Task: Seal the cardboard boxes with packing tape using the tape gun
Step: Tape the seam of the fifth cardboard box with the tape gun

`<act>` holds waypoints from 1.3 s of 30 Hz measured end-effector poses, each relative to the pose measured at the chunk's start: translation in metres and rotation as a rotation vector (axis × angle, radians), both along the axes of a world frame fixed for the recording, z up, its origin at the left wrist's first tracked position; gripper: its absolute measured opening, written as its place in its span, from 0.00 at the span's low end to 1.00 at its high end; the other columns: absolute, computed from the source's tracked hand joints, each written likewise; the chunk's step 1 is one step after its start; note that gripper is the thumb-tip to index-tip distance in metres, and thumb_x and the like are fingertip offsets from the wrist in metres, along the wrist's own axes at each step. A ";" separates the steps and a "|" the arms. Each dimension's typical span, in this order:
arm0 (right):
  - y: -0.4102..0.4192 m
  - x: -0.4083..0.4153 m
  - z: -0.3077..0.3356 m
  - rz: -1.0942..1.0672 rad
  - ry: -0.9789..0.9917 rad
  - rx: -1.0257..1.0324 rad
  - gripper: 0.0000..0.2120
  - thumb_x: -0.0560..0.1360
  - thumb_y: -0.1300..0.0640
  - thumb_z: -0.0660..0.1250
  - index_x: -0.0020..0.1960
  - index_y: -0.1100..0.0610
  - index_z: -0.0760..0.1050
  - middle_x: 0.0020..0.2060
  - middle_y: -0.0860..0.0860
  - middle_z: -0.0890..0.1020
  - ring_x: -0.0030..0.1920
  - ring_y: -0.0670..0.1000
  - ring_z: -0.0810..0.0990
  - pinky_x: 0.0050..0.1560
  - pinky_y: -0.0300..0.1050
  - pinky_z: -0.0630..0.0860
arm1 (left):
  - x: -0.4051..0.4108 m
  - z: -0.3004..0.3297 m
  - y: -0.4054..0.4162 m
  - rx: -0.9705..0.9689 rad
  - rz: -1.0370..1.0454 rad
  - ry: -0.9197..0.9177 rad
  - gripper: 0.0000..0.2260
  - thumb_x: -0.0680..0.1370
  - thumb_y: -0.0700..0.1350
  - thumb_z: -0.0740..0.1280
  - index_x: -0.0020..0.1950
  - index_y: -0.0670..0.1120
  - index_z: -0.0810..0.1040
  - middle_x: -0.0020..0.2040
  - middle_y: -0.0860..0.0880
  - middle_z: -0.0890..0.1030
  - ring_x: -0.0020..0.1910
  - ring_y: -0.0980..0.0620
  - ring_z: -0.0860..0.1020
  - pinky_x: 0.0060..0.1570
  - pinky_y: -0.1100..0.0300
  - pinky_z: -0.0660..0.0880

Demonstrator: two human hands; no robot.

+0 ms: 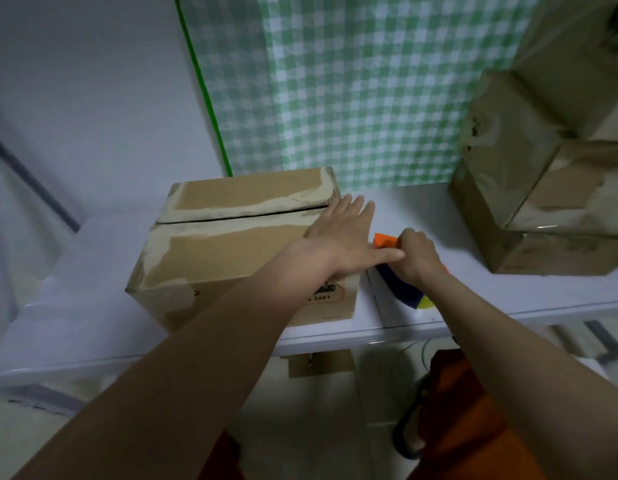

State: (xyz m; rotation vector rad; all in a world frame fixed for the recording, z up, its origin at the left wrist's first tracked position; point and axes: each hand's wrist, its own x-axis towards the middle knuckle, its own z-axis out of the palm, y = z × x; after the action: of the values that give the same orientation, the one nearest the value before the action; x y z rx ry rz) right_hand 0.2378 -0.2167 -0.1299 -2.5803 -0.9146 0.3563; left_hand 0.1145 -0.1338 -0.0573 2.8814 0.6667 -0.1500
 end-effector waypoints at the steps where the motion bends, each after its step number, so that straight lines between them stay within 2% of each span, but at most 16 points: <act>1: -0.005 0.001 -0.004 -0.015 -0.004 0.011 0.18 0.75 0.49 0.65 0.54 0.63 0.68 0.57 0.62 0.72 0.58 0.64 0.71 0.49 0.51 0.69 | 0.007 -0.001 -0.004 0.032 -0.031 0.023 0.43 0.75 0.70 0.56 0.79 0.46 0.47 0.79 0.46 0.47 0.78 0.48 0.44 0.75 0.52 0.40; 3: -0.014 0.004 -0.010 -0.076 0.009 0.041 0.23 0.73 0.47 0.69 0.57 0.64 0.67 0.58 0.62 0.71 0.59 0.64 0.71 0.53 0.54 0.71 | 0.019 -0.005 -0.009 0.111 -0.061 0.094 0.37 0.76 0.68 0.57 0.77 0.46 0.58 0.77 0.45 0.61 0.76 0.46 0.55 0.75 0.50 0.42; 5: -0.022 0.005 -0.014 -0.107 0.039 0.013 0.26 0.71 0.42 0.70 0.55 0.63 0.68 0.54 0.59 0.74 0.56 0.62 0.74 0.48 0.52 0.71 | 0.027 -0.010 -0.012 0.210 -0.051 0.175 0.31 0.76 0.68 0.56 0.71 0.48 0.69 0.69 0.46 0.72 0.71 0.46 0.64 0.74 0.48 0.44; 7: -0.028 0.003 -0.016 -0.041 0.025 -0.091 0.23 0.71 0.39 0.68 0.45 0.59 0.69 0.42 0.55 0.75 0.47 0.58 0.76 0.41 0.46 0.68 | 0.030 -0.013 -0.016 0.299 -0.045 0.211 0.28 0.76 0.67 0.56 0.67 0.50 0.73 0.65 0.48 0.76 0.68 0.46 0.68 0.73 0.46 0.45; 10: -0.034 -0.001 -0.019 0.033 0.019 -0.128 0.18 0.75 0.45 0.66 0.36 0.58 0.68 0.33 0.52 0.73 0.40 0.56 0.76 0.36 0.43 0.66 | 0.030 -0.016 -0.017 0.316 -0.043 0.169 0.25 0.77 0.64 0.57 0.66 0.50 0.74 0.65 0.48 0.77 0.67 0.46 0.68 0.73 0.46 0.45; 13: -0.034 0.007 -0.017 -0.027 0.099 0.070 0.11 0.75 0.53 0.67 0.42 0.62 0.74 0.38 0.58 0.78 0.45 0.59 0.79 0.39 0.44 0.67 | 0.025 -0.014 -0.016 0.072 0.033 -0.116 0.20 0.80 0.52 0.61 0.71 0.50 0.69 0.74 0.47 0.65 0.74 0.48 0.59 0.75 0.50 0.47; 16: -0.033 0.016 -0.004 -0.032 0.367 0.451 0.10 0.75 0.59 0.68 0.47 0.68 0.78 0.43 0.66 0.81 0.41 0.58 0.78 0.41 0.48 0.71 | 0.022 -0.003 -0.017 -0.238 0.258 -0.491 0.27 0.81 0.41 0.61 0.78 0.49 0.56 0.79 0.50 0.51 0.77 0.51 0.48 0.75 0.53 0.50; 19: -0.041 0.014 0.026 0.082 0.536 0.696 0.05 0.77 0.64 0.66 0.51 0.63 0.79 0.43 0.58 0.83 0.41 0.48 0.80 0.48 0.47 0.75 | 0.020 0.023 -0.010 -0.412 0.503 -0.711 0.29 0.80 0.37 0.59 0.79 0.46 0.51 0.79 0.49 0.52 0.77 0.51 0.52 0.72 0.58 0.55; 21: -0.048 0.014 0.044 0.202 0.624 0.762 0.07 0.77 0.66 0.64 0.54 0.62 0.78 0.43 0.51 0.83 0.40 0.42 0.81 0.46 0.38 0.76 | 0.016 0.041 0.004 -0.526 0.603 -0.774 0.28 0.80 0.36 0.57 0.78 0.45 0.53 0.78 0.49 0.56 0.75 0.50 0.59 0.62 0.63 0.64; 23: -0.053 0.015 0.059 0.323 0.677 0.730 0.08 0.77 0.66 0.64 0.54 0.61 0.78 0.44 0.50 0.84 0.42 0.42 0.82 0.45 0.34 0.76 | 0.009 0.058 0.015 -0.550 0.556 -0.710 0.23 0.78 0.34 0.56 0.73 0.45 0.65 0.72 0.48 0.67 0.68 0.50 0.69 0.55 0.64 0.66; 24: -0.055 0.014 0.065 0.375 0.692 0.699 0.08 0.77 0.66 0.64 0.54 0.60 0.79 0.44 0.50 0.84 0.43 0.44 0.82 0.46 0.35 0.77 | 0.004 0.064 0.020 -0.561 0.493 -0.702 0.18 0.77 0.33 0.56 0.63 0.47 0.74 0.63 0.47 0.75 0.60 0.51 0.74 0.54 0.62 0.67; 26: -0.056 0.011 0.076 0.453 0.695 0.636 0.08 0.77 0.65 0.64 0.53 0.61 0.79 0.44 0.51 0.84 0.44 0.46 0.82 0.49 0.36 0.77 | -0.009 0.076 0.025 -0.613 0.426 -0.699 0.14 0.75 0.32 0.58 0.46 0.49 0.78 0.49 0.47 0.79 0.50 0.50 0.76 0.54 0.57 0.71; 28: -0.055 0.009 0.084 0.496 0.685 0.584 0.09 0.77 0.64 0.64 0.55 0.64 0.79 0.47 0.54 0.84 0.46 0.49 0.81 0.50 0.37 0.77 | -0.025 0.088 0.025 -0.697 0.402 -0.666 0.16 0.74 0.31 0.57 0.47 0.45 0.82 0.51 0.44 0.83 0.53 0.46 0.79 0.57 0.53 0.74; 33: -0.045 0.004 0.101 0.615 0.651 0.445 0.14 0.73 0.56 0.68 0.55 0.63 0.79 0.50 0.59 0.84 0.49 0.54 0.81 0.54 0.44 0.76 | -0.064 0.104 0.025 -0.809 0.410 -0.661 0.17 0.75 0.30 0.55 0.53 0.38 0.82 0.52 0.41 0.83 0.53 0.43 0.81 0.55 0.55 0.79; 36: -0.036 -0.003 0.123 0.638 0.614 0.367 0.18 0.71 0.54 0.68 0.56 0.63 0.80 0.52 0.60 0.83 0.52 0.58 0.81 0.59 0.49 0.74 | -0.087 0.107 0.035 -1.012 0.451 -0.709 0.15 0.76 0.32 0.56 0.56 0.37 0.80 0.52 0.39 0.82 0.47 0.46 0.81 0.42 0.62 0.80; 39: -0.025 -0.016 0.149 0.688 0.586 0.300 0.21 0.68 0.52 0.70 0.55 0.65 0.80 0.52 0.62 0.83 0.51 0.60 0.81 0.58 0.52 0.74 | -0.105 0.108 0.049 -1.278 0.469 -0.792 0.13 0.77 0.32 0.57 0.55 0.34 0.79 0.48 0.39 0.83 0.45 0.45 0.82 0.45 0.57 0.82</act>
State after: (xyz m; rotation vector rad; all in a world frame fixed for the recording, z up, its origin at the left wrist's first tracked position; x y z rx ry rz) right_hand 0.2219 -0.2418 0.0188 -1.6700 -1.4453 1.0024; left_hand 0.0094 -0.0850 0.0507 1.3362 0.6692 0.4429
